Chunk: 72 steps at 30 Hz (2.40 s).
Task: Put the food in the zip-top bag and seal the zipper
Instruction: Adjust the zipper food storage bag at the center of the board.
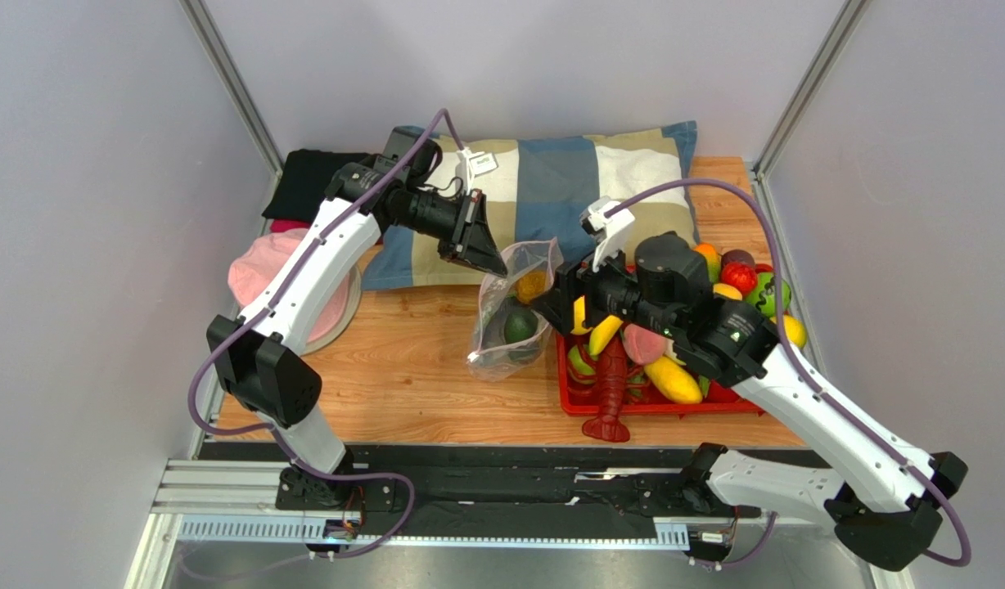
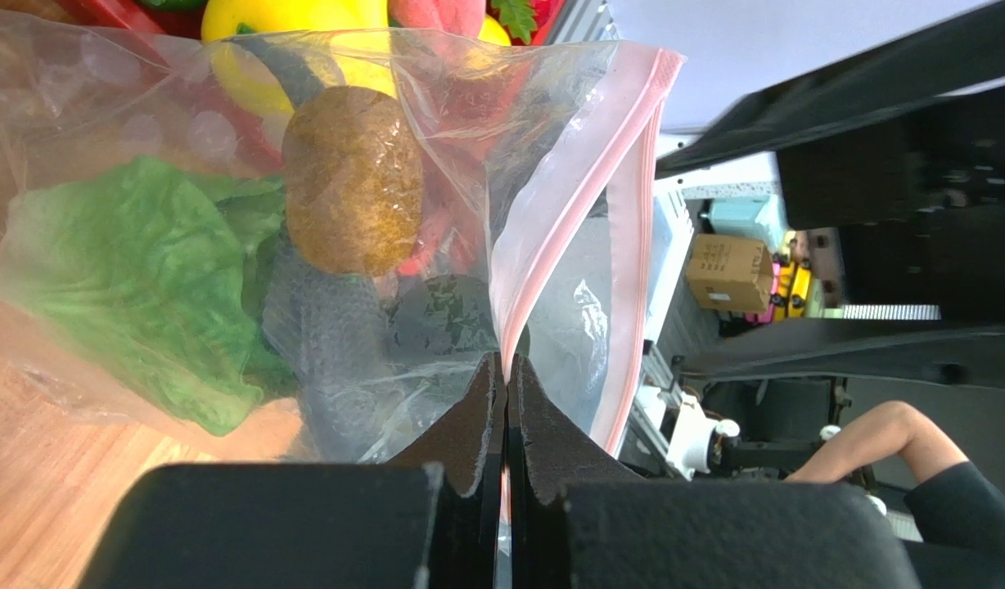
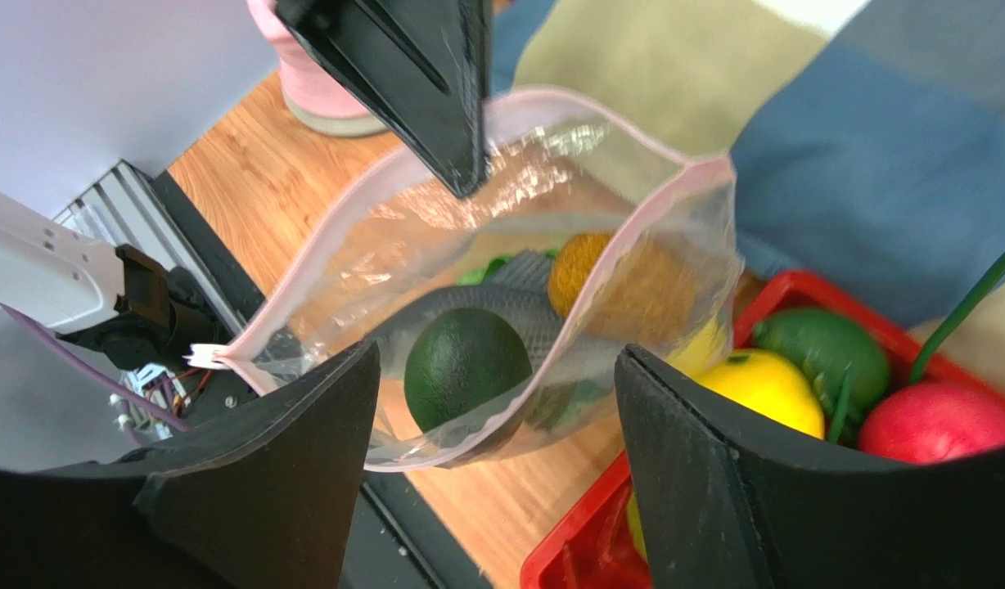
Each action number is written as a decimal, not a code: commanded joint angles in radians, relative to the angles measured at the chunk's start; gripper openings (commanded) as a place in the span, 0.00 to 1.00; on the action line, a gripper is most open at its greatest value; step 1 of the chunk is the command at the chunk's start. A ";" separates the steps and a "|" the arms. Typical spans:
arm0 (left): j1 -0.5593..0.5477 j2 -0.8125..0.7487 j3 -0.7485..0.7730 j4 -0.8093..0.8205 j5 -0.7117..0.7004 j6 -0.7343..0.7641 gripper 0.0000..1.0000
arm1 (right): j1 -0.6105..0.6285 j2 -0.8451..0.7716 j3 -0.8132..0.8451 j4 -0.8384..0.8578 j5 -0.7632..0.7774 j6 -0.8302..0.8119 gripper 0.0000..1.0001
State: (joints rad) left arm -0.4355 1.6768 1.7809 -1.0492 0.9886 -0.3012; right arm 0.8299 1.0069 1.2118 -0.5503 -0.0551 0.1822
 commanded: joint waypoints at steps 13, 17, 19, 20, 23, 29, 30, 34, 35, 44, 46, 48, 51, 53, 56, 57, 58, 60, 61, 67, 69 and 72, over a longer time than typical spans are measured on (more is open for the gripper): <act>0.003 -0.112 -0.006 -0.090 -0.005 0.172 0.19 | -0.100 0.156 0.037 0.188 -0.247 0.232 0.00; 0.073 -0.208 -0.098 -0.022 -0.004 0.169 0.63 | -0.101 0.168 0.038 0.247 -0.189 0.302 0.00; 0.136 -0.285 -0.229 0.144 0.010 0.088 0.84 | -0.101 0.179 0.032 0.247 -0.149 0.327 0.00; 0.205 -0.375 -0.277 0.206 0.004 0.071 0.88 | -0.103 0.182 0.023 0.245 -0.125 0.335 0.00; 0.285 -0.561 -0.446 0.401 -0.039 0.115 0.99 | -0.126 0.191 -0.001 0.250 -0.078 0.387 0.00; 0.285 -0.859 -0.696 0.393 -0.005 0.365 0.98 | -0.137 0.234 0.002 0.271 -0.016 0.483 0.00; 0.274 -0.888 -0.725 0.394 -0.002 0.391 0.97 | -0.138 0.239 0.008 0.271 -0.011 0.493 0.00; 0.151 -1.005 -0.892 0.489 -0.125 0.445 0.94 | -0.147 0.278 0.051 0.243 0.046 0.566 0.00; 0.117 -1.037 -0.919 0.562 -0.199 0.442 0.94 | -0.152 0.289 0.058 0.239 0.046 0.577 0.00; -0.224 -1.010 -1.078 0.895 -0.579 0.307 0.89 | -0.155 0.285 0.066 0.217 0.084 0.628 0.00; -0.279 -0.985 -1.088 0.932 -0.651 0.307 0.86 | -0.155 0.280 0.060 0.219 0.083 0.620 0.00; -0.316 -0.965 -1.080 0.982 -0.725 0.281 0.82 | -0.156 0.274 0.057 0.220 0.084 0.612 0.00; -0.316 -0.928 -1.030 0.944 -0.774 0.289 0.77 | -0.155 0.257 0.051 0.234 0.069 0.559 0.00; -0.316 -0.940 -1.000 0.852 -0.832 0.300 0.76 | -0.156 0.240 0.042 0.230 0.026 0.515 0.00; -0.304 -1.017 -0.933 0.674 -0.788 0.336 0.78 | -0.158 0.216 0.026 0.219 0.006 0.450 0.00; -0.304 -1.041 -0.889 0.634 -0.765 0.339 0.80 | -0.161 0.208 0.022 0.217 -0.002 0.439 0.00; -0.302 -1.075 -0.864 0.571 -0.724 0.330 0.81 | -0.161 0.205 0.015 0.217 -0.015 0.430 0.00; -0.302 -1.072 -0.768 0.528 -0.708 0.312 0.82 | -0.161 0.196 0.000 0.219 -0.029 0.410 0.00; -0.302 -1.024 -0.726 0.485 -0.732 0.280 0.82 | -0.160 0.194 -0.004 0.217 -0.040 0.404 0.00; -0.302 -0.679 -0.444 0.410 -0.703 0.156 0.85 | -0.161 0.182 -0.034 0.233 -0.083 0.375 0.00; -0.302 -0.597 -0.353 0.373 -0.720 0.128 0.83 | -0.161 0.186 -0.029 0.234 -0.095 0.369 0.00; -0.301 -0.493 -0.292 0.325 -0.716 0.114 0.81 | -0.161 0.183 -0.021 0.233 -0.098 0.352 0.00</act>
State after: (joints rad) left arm -0.7406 1.0702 1.4441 -0.5892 0.2604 -0.1207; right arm 0.6716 1.2140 1.1793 -0.3576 -0.1257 0.5762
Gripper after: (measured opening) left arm 0.819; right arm 0.010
